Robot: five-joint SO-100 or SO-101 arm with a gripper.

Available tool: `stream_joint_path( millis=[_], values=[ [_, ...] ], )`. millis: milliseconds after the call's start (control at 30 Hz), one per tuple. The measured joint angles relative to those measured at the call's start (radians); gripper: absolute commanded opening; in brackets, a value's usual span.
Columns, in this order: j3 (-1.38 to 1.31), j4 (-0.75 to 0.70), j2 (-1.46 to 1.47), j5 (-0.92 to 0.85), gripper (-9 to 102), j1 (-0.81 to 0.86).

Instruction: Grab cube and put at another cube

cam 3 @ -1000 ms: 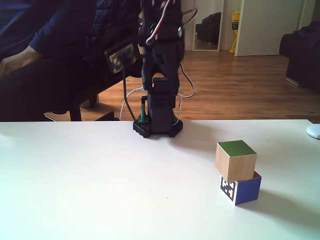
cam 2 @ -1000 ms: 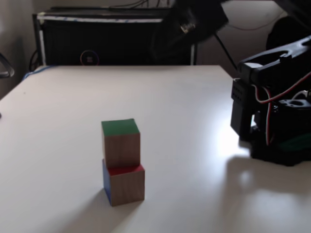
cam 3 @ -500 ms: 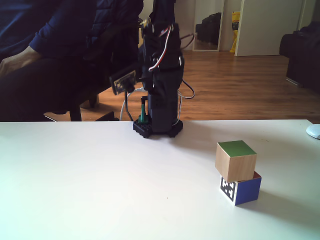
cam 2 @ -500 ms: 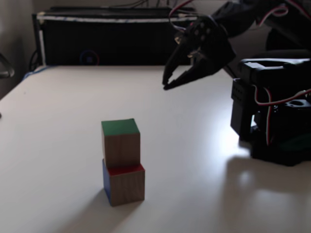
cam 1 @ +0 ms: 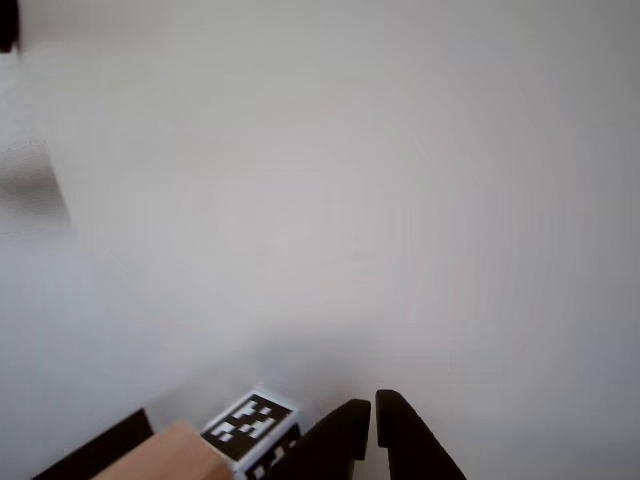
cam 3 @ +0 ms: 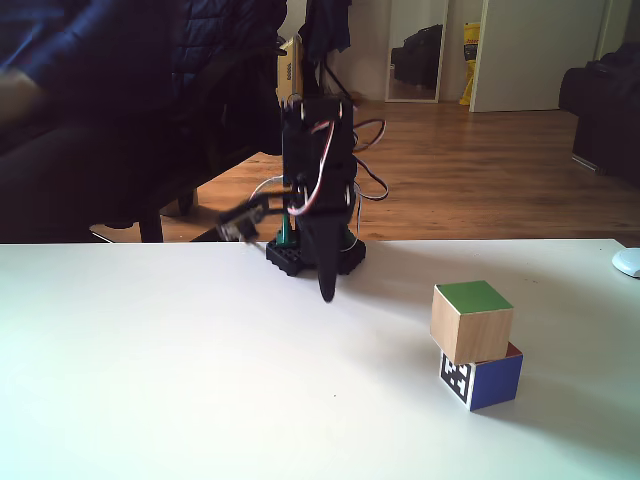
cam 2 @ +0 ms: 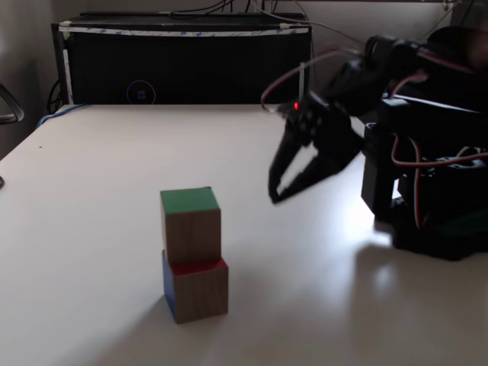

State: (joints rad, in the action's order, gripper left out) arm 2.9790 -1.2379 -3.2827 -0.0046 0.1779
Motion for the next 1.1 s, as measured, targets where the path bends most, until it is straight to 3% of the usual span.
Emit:
stream_joint_path(
  millis=[1100],
  values=[
    [0.002, -0.048, -0.002, -0.015, 0, -0.023]
  ],
)
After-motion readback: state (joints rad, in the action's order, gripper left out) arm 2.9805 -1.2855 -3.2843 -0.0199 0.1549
